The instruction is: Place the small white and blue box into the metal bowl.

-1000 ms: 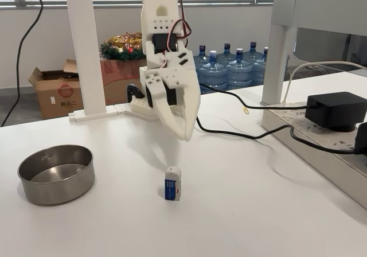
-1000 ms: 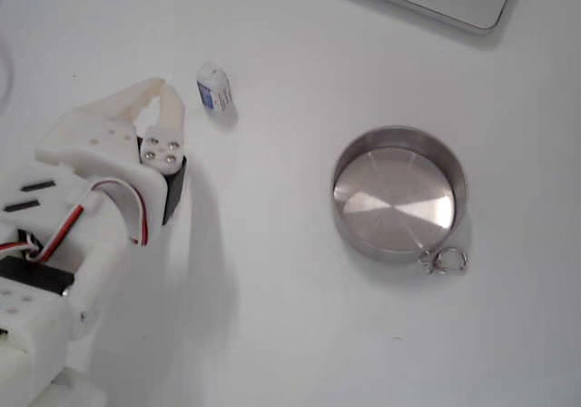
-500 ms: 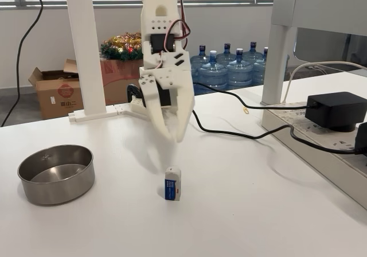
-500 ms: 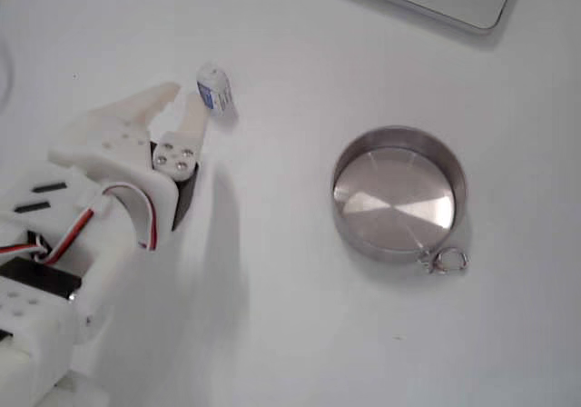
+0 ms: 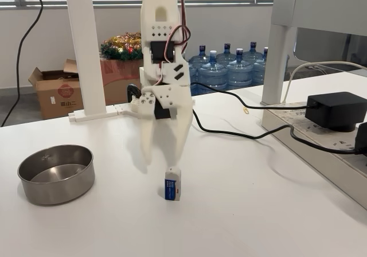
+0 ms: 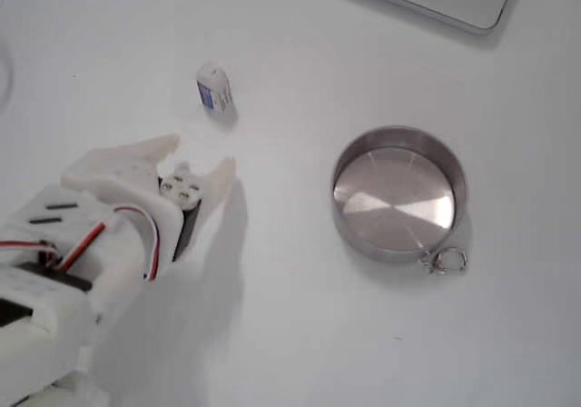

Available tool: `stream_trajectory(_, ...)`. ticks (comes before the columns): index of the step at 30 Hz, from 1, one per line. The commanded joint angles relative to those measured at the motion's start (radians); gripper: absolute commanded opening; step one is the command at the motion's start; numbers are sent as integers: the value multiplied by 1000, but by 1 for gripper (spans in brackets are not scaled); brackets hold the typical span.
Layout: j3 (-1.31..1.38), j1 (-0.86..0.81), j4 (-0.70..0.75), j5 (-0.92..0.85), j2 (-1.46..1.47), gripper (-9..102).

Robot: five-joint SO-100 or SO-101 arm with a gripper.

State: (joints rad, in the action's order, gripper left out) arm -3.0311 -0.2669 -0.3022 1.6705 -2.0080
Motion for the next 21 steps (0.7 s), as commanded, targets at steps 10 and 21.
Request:
stream_trajectory(10,166,12,-20,9,97,22)
stream_trajectory(21,230,38,-18,11,153,28)
